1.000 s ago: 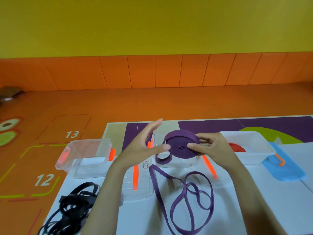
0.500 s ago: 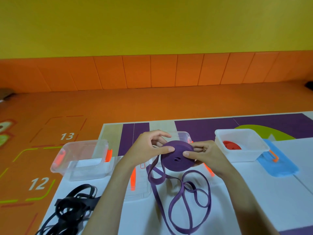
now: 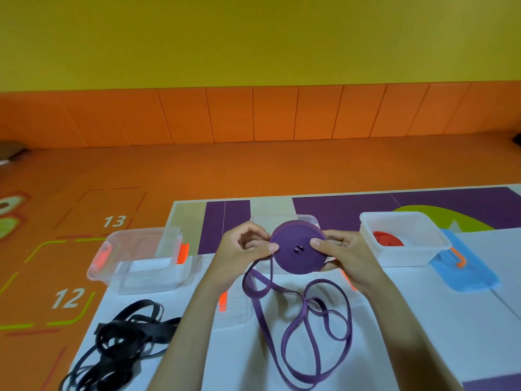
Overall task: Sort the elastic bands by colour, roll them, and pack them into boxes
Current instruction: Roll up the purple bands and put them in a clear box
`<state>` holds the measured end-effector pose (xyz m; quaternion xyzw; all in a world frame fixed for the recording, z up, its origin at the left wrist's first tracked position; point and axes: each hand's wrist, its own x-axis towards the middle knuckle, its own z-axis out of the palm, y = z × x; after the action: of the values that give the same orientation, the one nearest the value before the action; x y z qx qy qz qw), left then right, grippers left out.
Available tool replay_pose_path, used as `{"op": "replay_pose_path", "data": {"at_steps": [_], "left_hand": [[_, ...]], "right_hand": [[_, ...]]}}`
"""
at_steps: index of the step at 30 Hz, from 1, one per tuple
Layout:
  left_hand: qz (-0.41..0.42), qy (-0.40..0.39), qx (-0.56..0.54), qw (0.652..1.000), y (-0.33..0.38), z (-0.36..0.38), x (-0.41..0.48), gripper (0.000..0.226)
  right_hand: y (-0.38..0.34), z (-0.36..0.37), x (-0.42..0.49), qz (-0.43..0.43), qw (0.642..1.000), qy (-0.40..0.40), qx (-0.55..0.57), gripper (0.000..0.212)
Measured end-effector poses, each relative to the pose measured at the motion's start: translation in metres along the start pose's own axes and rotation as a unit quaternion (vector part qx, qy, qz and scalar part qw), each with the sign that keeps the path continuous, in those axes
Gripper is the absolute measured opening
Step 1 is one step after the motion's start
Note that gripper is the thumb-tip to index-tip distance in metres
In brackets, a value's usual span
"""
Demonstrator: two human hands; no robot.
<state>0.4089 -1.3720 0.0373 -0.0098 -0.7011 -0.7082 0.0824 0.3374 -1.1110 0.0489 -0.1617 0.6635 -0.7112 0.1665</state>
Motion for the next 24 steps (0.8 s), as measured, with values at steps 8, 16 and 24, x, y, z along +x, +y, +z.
{"op": "replay_pose_path", "data": {"at_steps": [8, 16, 24], "left_hand": [[0.024, 0.132, -0.041, 0.990, -0.015, 0.021, -0.006, 0.024], [-0.043, 0.210, -0.177, 0.961, -0.032, 0.051, -0.018, 0.040], [-0.057, 0.207, -0.133, 0.968, -0.037, 0.029, -0.011, 0.035]], "right_hand": [[0.016, 0.012, -0.001, -0.012, 0.998, 0.041, 0.050, 0.060], [0.028, 0.044, 0.000, -0.017, 0.984, 0.122, 0.131, 0.047], [0.038, 0.027, -0.001, 0.077, 0.997, 0.001, 0.030, 0.037]]}}
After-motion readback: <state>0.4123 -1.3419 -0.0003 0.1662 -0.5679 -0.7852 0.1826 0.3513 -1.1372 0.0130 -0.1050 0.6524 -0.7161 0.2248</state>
